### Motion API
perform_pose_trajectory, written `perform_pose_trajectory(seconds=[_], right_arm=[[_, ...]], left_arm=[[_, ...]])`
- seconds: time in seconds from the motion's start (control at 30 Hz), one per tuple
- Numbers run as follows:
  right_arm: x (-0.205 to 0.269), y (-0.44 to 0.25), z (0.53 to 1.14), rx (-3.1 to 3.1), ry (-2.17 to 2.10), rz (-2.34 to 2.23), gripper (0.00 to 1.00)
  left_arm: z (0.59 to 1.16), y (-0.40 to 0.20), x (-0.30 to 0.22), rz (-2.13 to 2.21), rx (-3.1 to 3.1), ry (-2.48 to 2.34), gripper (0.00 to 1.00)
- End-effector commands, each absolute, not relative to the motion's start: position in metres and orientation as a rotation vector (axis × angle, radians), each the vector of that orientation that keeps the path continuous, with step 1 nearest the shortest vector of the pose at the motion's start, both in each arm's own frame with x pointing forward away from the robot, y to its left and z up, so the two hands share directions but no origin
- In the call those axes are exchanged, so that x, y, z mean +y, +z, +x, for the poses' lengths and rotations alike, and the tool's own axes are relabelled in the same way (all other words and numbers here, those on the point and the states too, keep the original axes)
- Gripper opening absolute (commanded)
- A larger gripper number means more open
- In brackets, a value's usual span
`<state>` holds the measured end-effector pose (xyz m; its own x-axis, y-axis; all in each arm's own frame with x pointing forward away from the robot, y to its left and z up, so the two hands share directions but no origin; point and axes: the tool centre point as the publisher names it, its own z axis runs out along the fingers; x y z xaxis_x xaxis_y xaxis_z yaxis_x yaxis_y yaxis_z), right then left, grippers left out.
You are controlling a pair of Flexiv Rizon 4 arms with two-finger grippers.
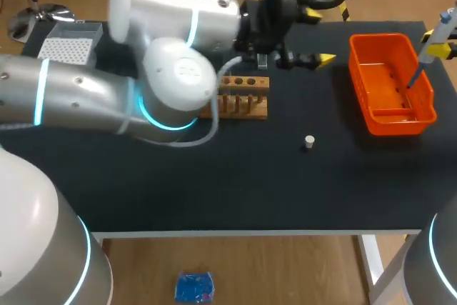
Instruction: Invert the test tube, pick up the pipette, mount the tip to pipette, aspirate from beaker and dispense into the tube, eject the tip, return the pipette, and cap with the stopper.
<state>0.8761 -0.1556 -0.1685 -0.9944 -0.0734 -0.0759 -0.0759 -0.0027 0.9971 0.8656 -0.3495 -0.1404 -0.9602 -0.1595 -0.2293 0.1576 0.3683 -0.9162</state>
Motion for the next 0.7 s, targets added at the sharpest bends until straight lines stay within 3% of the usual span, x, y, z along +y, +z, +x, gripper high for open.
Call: perform_pose_trajectory(seconds=[0.03,0.33,0.7], right_arm=[[-0.155,-0.168,0.876,2.221,2.214,-0.166,0.00],[-0.155,-0.168,0.876,2.221,2.214,-0.166,0.00],[-0.155,-0.168,0.876,2.221,2.214,-0.166,0.00]], left_arm=[[0.853,-0.137,-0.288,-0.015,2.359,-1.627,1.00],[0.847,-0.160,-0.253,-0.027,2.294,-1.660,1.00],[0.835,-0.180,-0.249,-0.073,2.194,-1.804,1.00]])
